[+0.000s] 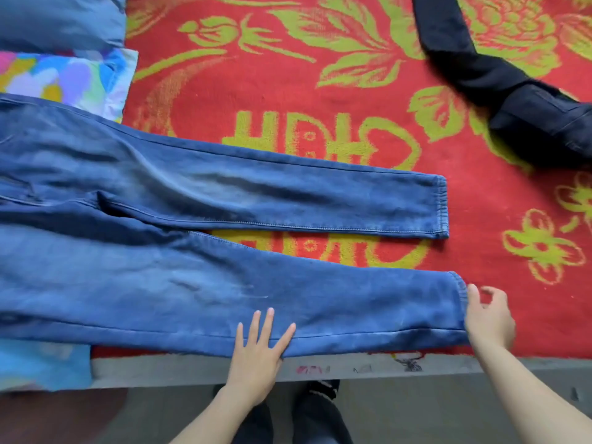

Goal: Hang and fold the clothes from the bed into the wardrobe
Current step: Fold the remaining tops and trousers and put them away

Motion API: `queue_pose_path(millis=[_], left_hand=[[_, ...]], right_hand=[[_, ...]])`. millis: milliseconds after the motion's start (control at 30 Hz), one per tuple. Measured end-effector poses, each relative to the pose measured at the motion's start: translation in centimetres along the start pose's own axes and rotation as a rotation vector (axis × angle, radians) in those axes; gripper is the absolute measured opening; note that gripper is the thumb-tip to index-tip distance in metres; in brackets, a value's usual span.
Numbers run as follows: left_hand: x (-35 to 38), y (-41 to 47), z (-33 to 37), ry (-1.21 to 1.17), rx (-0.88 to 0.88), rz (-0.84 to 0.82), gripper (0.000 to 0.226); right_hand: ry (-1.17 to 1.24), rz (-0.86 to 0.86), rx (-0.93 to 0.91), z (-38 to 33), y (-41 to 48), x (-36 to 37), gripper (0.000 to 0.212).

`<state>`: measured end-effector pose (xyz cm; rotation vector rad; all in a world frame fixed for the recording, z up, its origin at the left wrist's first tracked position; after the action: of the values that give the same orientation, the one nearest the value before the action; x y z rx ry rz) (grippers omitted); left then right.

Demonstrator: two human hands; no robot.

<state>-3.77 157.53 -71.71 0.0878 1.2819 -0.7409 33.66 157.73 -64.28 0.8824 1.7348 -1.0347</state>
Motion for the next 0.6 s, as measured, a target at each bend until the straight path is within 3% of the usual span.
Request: queue_pose_path(millis=[67, 167, 267, 333, 400, 500, 600], left_hand=[[0.3, -0.9, 0.0, -0.024, -0.044, -0.025, 0.13], [0.4, -1.8, 0.3, -0.055, -0.104, -0.087, 0.15], [0.0, -2.4, -0.1, -0.037, -0.176, -0.145, 0.139], [-0.2, -2.8, -1.1, -0.001, -0.223, -0.19, 0.128], [-0.2, -3.2, -2.0, 0.036, -0.254, -0.204, 0.125], [-0.2, -3.4, -2.7, 0.086, -0.253, -0.229, 0.118], [0.1, -3.3, -2.5, 0.091, -0.249, -0.214, 0.112]], right_hand=[[-0.086, -0.02, -0.149, -0.5, -0.6, 0.5, 0.051], [-0.324, -0.039, -0.527, -0.7, -3.2, 2.7, 0.057], [-0.477, -0.124, -0.872, -0.9, -6.6, 5.6, 0.063], [-0.624, -0.259, -1.005, -0.9, -8.4, 6.9, 0.065], [-0.742, -0.376, -0.965, 0.8, -8.3, 7.9, 0.07], [-0.729, -0.371, -0.996, 1.6, -8.1, 7.6, 0.101], [-0.754, -0.407, -0.989, 4.1, -7.5, 7.9, 0.118]])
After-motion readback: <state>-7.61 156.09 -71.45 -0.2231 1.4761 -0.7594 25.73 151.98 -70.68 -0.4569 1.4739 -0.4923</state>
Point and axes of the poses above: each hand's wrist, its own y-axis towards the middle knuckle, its own x-axis out of the palm, z = x × y, the point moved 2 cm from there along y, towards the middle knuckle, and after that the axes turned 5 degrees about -y, right-handed, at the moved point
